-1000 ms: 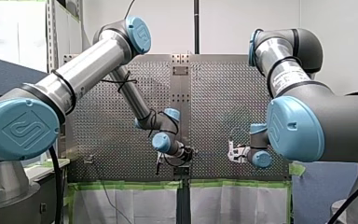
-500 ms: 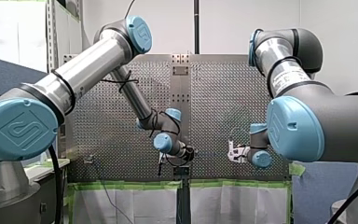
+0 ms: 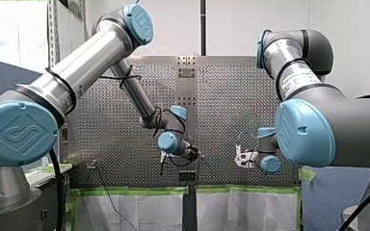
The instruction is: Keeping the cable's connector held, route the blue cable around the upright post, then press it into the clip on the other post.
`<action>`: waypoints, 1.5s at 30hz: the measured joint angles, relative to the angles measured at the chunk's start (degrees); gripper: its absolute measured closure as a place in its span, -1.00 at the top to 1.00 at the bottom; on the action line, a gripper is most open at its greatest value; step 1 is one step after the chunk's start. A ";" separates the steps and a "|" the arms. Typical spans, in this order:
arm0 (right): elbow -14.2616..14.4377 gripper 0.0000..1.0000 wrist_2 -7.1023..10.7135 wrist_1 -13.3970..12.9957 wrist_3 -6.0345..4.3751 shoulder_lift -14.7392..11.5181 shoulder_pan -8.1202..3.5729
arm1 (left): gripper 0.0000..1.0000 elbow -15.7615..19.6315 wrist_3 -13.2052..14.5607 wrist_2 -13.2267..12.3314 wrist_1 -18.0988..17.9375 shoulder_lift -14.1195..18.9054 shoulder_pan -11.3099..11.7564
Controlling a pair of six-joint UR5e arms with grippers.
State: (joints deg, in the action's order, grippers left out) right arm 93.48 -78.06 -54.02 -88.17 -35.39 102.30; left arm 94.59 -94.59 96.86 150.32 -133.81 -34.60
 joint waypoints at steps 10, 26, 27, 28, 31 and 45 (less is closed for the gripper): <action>-0.07 -1.00 0.00 0.13 -0.20 0.00 0.04 | 1.00 5.09 -3.07 4.11 -3.70 5.08 -0.87; -0.07 -1.00 0.00 0.18 -0.52 0.00 0.04 | 1.00 14.74 -8.68 13.76 -0.23 14.74 -2.49; -0.07 -1.00 0.00 0.19 -0.52 0.00 0.05 | 1.00 15.30 -8.78 14.31 -0.36 15.30 -2.52; -0.08 -1.00 0.00 0.20 -0.53 0.00 0.04 | 1.00 15.82 -8.93 14.82 -0.49 15.81 -2.54; -0.07 -1.00 0.00 0.21 -0.53 0.00 0.04 | 1.00 17.48 -9.62 16.25 -0.73 17.48 -2.57; -0.08 -1.00 0.00 0.55 -0.53 0.00 0.06 | 1.00 25.43 -9.65 17.66 -0.31 25.43 -3.15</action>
State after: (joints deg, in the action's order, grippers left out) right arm 93.40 -78.06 -53.47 -88.70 -35.38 102.37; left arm 120.01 -104.24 114.52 150.01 -108.38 -37.75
